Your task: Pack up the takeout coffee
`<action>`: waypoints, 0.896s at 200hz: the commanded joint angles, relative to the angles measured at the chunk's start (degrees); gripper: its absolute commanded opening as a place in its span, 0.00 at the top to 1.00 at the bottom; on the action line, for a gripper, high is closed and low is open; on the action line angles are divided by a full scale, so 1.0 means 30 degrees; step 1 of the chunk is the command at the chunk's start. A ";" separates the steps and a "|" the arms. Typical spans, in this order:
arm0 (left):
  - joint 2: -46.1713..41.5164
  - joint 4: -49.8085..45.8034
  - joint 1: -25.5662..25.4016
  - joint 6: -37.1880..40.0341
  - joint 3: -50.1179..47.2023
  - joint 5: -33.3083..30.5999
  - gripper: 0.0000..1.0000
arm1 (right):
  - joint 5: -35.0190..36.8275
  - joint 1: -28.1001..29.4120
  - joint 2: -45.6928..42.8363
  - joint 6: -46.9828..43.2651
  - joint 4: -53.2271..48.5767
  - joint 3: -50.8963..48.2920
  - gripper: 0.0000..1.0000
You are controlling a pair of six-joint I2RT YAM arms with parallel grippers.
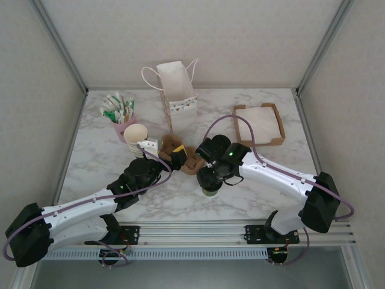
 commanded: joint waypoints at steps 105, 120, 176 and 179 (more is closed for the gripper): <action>0.0138 0.0252 0.0116 0.0454 0.0413 0.0062 0.00 | 0.0415 0.0185 -0.0091 0.0088 -0.1265 0.1690 0.10; 0.0196 0.0181 0.0108 0.0593 0.0473 -0.0029 0.00 | 0.0414 0.0200 -0.0166 0.0100 -0.1400 0.1871 0.09; 0.1913 -0.1808 0.0145 0.0373 0.2420 0.1807 0.00 | 0.0949 -0.0321 -0.3219 0.0626 -0.1602 0.0830 0.10; 0.2075 -0.2118 0.0139 0.0198 0.2685 0.2017 0.01 | 0.0942 -0.0404 -0.3520 0.0698 -0.1546 0.0660 0.10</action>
